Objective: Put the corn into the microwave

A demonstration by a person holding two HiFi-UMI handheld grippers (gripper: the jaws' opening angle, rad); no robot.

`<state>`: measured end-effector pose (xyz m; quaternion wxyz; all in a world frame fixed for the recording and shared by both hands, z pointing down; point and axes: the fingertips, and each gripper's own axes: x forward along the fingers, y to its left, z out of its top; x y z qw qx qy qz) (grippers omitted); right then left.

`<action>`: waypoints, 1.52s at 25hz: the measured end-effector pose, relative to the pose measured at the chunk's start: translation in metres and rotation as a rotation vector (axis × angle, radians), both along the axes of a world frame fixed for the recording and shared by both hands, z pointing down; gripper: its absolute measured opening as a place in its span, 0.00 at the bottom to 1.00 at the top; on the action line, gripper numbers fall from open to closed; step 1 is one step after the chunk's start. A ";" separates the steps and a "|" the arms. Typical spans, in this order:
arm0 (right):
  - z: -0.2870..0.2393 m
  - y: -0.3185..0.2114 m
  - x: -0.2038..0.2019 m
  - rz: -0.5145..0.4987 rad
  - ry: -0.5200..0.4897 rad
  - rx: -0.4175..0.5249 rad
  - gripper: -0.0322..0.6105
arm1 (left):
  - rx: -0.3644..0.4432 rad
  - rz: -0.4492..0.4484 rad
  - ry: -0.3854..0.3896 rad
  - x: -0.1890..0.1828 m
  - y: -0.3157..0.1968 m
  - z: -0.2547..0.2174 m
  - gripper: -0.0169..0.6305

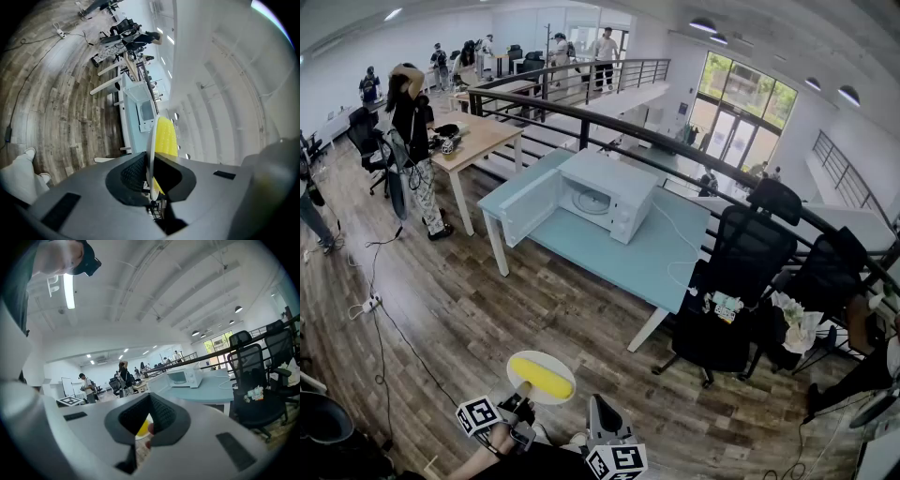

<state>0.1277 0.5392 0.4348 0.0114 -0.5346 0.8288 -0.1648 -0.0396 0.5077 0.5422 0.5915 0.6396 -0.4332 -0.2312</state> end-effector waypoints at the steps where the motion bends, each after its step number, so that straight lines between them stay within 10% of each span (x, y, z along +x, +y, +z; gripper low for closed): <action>1: 0.001 0.002 -0.003 0.003 0.002 -0.005 0.06 | 0.001 0.005 0.005 -0.003 0.001 0.001 0.07; 38: 0.014 0.009 -0.109 0.040 -0.040 -0.015 0.06 | 0.024 0.040 0.024 -0.099 -0.005 0.012 0.08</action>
